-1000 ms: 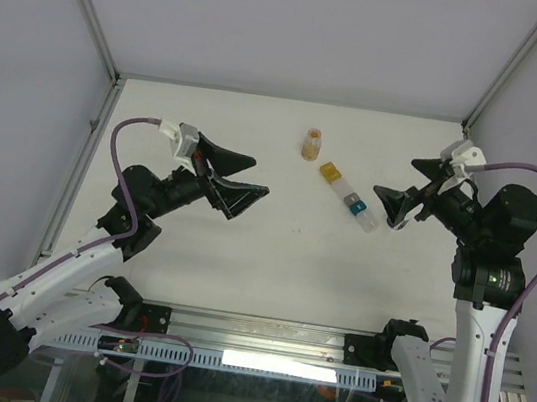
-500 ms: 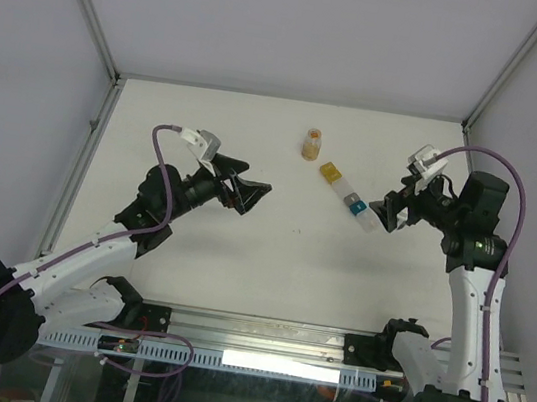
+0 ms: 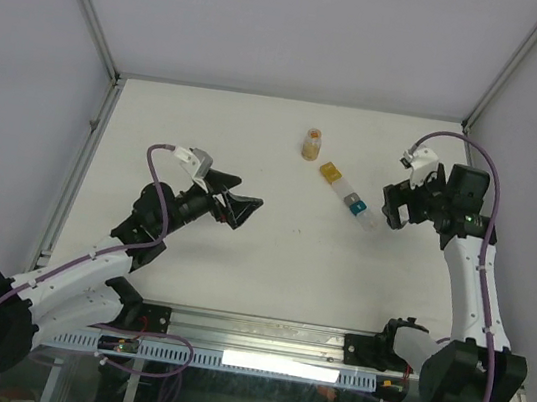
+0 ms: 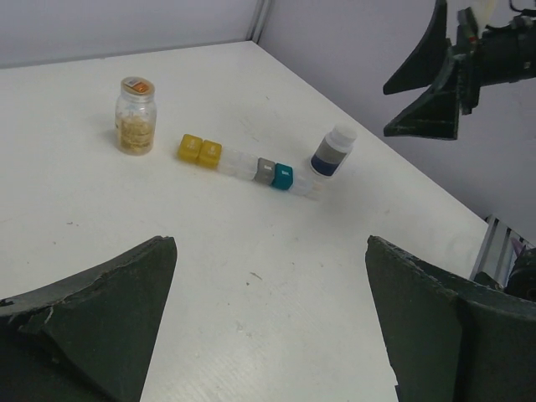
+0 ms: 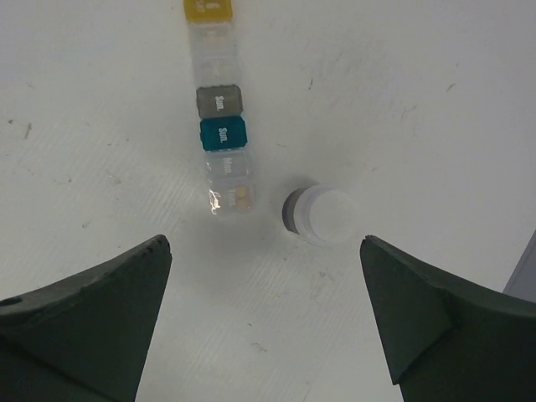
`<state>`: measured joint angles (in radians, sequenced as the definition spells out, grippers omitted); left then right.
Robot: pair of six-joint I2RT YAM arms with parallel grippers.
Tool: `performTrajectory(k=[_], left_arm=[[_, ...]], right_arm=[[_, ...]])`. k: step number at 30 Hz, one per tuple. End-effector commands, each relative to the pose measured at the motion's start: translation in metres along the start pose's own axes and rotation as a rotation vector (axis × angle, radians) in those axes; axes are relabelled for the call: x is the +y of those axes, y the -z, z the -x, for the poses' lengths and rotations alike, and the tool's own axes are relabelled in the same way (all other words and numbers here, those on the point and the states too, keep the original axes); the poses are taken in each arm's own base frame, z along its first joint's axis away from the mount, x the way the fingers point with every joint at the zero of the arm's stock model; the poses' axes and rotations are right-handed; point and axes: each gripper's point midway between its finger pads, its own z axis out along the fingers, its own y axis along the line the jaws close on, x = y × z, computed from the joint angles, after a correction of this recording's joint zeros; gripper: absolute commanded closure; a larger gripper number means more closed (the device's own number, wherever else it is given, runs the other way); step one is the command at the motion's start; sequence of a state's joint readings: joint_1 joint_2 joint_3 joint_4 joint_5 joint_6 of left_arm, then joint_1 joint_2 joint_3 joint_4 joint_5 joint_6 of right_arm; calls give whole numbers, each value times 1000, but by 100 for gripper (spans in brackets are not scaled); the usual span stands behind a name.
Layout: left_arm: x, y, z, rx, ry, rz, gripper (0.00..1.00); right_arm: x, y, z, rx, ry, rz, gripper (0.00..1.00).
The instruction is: Sort the pills into containers
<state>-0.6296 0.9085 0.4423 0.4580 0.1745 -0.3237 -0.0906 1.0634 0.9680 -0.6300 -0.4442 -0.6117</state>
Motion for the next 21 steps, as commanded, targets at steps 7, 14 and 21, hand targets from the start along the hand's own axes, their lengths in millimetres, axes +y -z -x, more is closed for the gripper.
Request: performTrajectory(k=[7,14,21], left_arm=[[-17,3,8,-61,-14,-91,1],[-17,3,-5,-48,-4,-114,1],[-20,5,-5,-51,3,-126,1]], right_arm=[[-36,-20,-21,101,-60,-131,3],[-46,-34,-25,140,-79,-131,4],[-54,-40,-25,148,-85,-150,6]])
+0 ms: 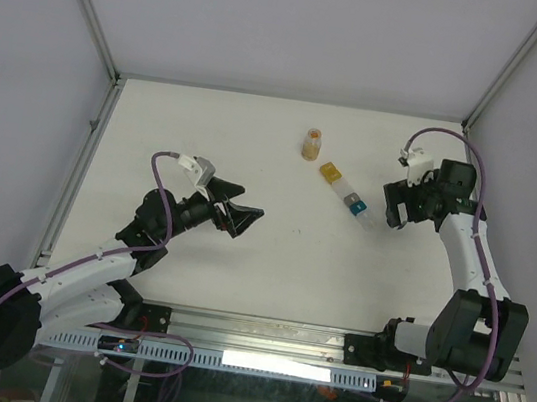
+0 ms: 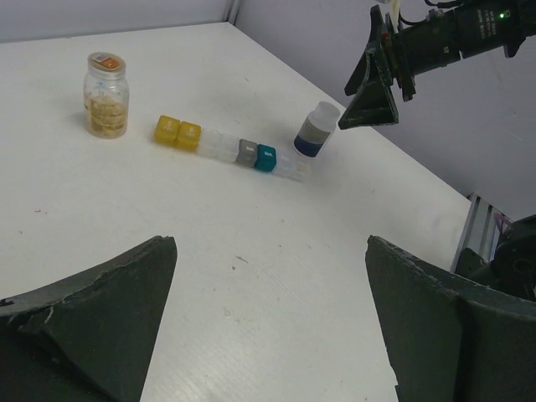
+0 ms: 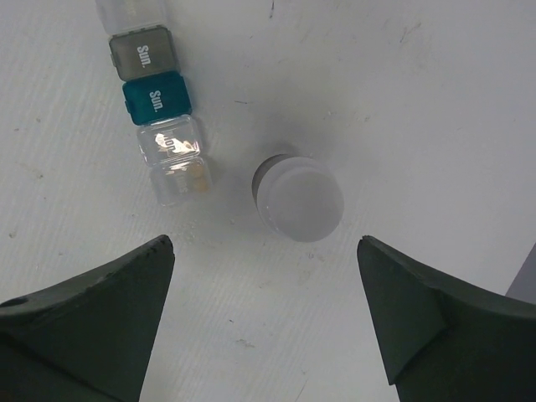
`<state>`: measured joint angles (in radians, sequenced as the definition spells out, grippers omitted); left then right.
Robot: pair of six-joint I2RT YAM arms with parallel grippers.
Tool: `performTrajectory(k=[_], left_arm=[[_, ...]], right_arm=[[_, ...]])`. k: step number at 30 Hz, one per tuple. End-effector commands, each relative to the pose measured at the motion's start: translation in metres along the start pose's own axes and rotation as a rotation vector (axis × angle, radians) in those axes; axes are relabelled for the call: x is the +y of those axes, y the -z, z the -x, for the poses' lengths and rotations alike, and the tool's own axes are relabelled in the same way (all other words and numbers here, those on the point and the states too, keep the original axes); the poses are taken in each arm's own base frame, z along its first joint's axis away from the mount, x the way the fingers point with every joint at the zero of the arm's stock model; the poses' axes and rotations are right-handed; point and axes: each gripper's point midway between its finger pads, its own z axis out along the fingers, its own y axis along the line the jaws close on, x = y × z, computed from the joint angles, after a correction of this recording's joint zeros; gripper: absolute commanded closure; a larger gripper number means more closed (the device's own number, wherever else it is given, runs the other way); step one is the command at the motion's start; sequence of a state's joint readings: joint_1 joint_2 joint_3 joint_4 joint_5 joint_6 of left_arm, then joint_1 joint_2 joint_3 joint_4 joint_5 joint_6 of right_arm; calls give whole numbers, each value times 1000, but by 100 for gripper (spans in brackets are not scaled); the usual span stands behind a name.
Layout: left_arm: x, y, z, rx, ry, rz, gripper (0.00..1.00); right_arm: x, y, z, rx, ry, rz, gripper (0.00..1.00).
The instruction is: Sort the pills into containers
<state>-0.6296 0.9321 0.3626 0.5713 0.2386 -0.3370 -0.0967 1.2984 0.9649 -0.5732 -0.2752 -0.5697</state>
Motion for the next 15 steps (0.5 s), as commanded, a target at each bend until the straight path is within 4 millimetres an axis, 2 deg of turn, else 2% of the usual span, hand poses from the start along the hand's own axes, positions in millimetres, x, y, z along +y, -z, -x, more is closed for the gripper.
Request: performTrajectory(k=[1,8,15], left_arm=[[-15,0,16,-66,-10,-62,1],[-14,2,13,-63,0,-62,1],[-15,3,11,-60,8,-66,1]], right_arm=[[-23,10,32,-86,13,-89,7],[-25,5,31,-78,12,-89,10],[-16,5,39,-104,41,-64,12]])
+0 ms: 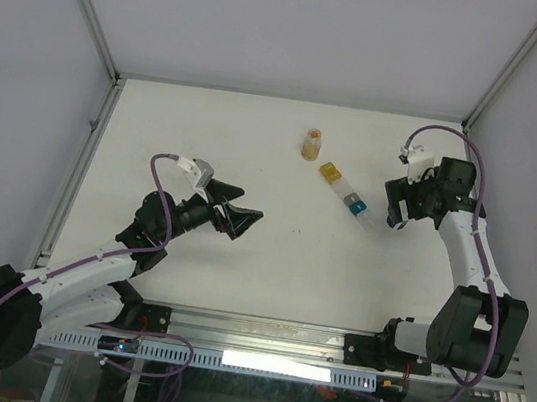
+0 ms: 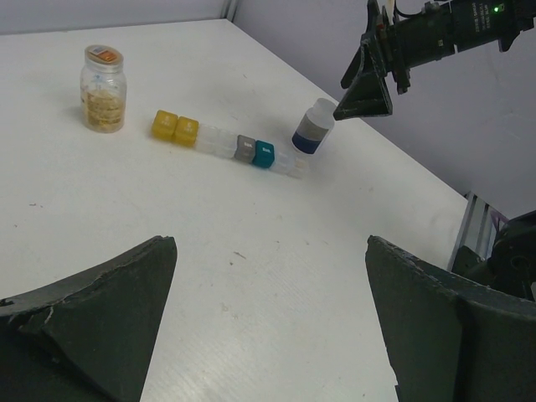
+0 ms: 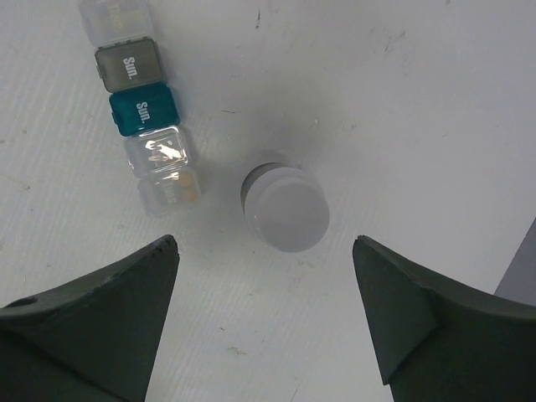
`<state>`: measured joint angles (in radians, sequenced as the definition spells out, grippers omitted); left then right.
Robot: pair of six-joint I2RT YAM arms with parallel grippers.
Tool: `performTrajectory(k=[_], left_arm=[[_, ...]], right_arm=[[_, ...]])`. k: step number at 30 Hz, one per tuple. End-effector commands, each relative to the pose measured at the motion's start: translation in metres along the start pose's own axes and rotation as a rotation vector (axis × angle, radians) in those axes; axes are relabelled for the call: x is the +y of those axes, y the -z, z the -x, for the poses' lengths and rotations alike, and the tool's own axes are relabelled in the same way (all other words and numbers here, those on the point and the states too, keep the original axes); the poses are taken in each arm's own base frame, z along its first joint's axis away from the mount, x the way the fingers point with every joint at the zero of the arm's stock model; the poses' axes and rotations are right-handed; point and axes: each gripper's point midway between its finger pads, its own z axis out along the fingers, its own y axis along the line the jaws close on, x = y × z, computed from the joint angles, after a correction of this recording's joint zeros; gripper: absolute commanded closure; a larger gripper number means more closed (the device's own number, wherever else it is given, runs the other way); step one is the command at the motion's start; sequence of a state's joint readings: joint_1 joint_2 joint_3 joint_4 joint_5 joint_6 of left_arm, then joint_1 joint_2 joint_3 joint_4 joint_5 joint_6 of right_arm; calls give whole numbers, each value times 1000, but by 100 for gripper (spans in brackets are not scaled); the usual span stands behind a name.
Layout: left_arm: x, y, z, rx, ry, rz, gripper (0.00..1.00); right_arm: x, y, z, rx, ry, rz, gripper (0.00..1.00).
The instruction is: Sort the pills into containers
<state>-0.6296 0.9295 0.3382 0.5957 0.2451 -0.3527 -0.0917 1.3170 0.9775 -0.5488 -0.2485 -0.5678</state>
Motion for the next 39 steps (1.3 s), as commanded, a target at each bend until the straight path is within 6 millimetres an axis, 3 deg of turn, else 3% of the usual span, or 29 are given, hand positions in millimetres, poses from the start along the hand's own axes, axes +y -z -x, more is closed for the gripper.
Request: performTrajectory(k=[1,7,12,17,28,39], left_arm=[[-15,1,16,-60,-5,-60,1],[-18,3,17,-68,3,-70,1],[-20,5,19,-80,5,-79,1],[-21,6,17,-76,16,-85,1],[-20,12,14,-80,16,-77,1],[-17,15,12,-78,8,-63,1]], right_arm=[[-7,8,36,-106,40,-34,12],[8,20,56,-169,85,0,13],[37,22,73,-224,150,112,13],[61,-5,72,-157,168,208,13],[61,-73,61,34,154,233,17],[84,-106,29,176,169,293,32]])
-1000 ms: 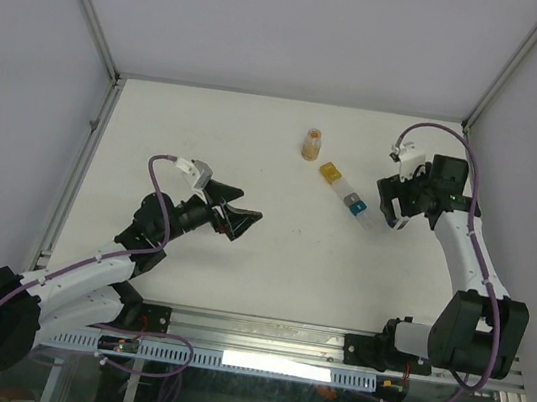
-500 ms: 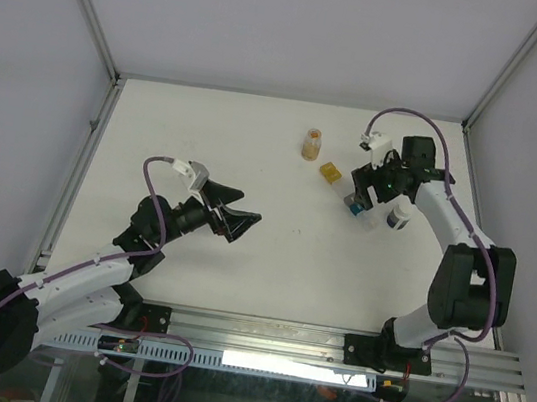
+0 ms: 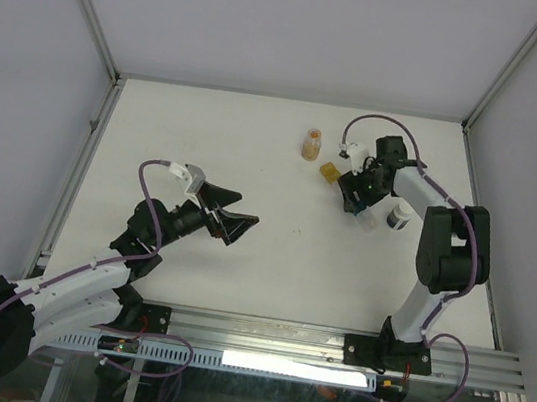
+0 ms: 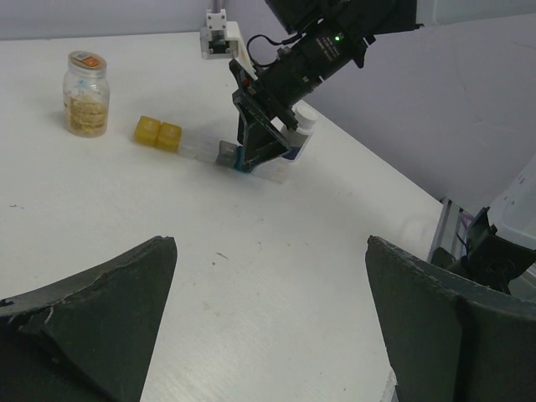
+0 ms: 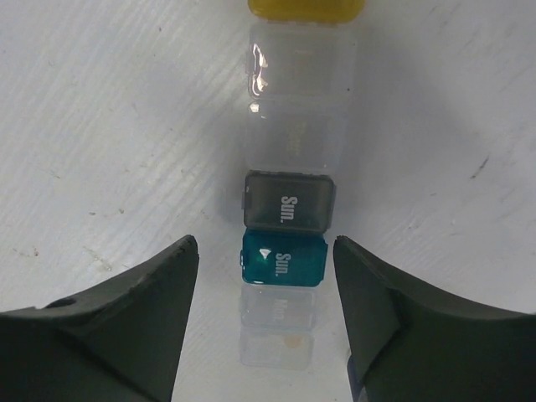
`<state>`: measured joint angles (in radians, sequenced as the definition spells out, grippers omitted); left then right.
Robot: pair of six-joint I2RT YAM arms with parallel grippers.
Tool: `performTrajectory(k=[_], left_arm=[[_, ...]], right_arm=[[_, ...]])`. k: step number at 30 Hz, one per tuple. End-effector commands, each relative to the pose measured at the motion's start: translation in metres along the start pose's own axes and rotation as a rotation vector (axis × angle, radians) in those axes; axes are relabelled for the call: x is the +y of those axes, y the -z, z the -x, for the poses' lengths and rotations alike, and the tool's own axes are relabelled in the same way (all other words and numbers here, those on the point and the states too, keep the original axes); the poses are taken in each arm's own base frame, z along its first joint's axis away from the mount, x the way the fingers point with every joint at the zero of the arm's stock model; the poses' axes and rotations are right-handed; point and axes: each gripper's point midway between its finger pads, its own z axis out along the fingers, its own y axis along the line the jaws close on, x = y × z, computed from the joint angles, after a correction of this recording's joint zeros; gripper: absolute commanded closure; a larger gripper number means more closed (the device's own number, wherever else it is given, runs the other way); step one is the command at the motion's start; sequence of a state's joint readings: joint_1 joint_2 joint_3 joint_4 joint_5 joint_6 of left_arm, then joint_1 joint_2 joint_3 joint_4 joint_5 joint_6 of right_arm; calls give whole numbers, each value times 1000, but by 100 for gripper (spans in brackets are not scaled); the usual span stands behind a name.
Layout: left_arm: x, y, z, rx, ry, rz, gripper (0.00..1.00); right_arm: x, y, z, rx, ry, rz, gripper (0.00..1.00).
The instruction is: Sort the pills into containers
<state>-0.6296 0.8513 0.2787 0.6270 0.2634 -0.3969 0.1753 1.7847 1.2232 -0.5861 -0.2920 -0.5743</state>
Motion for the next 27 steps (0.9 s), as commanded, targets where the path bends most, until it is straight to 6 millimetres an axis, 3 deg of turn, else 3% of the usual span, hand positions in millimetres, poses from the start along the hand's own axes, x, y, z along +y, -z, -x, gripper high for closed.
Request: performTrajectory(k=[1,11,16,21,27], left_arm=[[-8,1,11,-41,-24,-29,1],[-8,2,11,-35,-43,-31,1],[-17,3,7,-15,-95,-93,1],[-37,14,-4,-7,-215,-241,1],[-56,33,-21,-40,-368,-381,3]], right_arm=[[-5,-3,8,10,12,-21,33],[3,-14,-2,50,46,5,49],[19,-13,-5,47,92,66,58],[65,-3,-10,14,249,197,59],[144,-1,-42,27,632,333,59]])
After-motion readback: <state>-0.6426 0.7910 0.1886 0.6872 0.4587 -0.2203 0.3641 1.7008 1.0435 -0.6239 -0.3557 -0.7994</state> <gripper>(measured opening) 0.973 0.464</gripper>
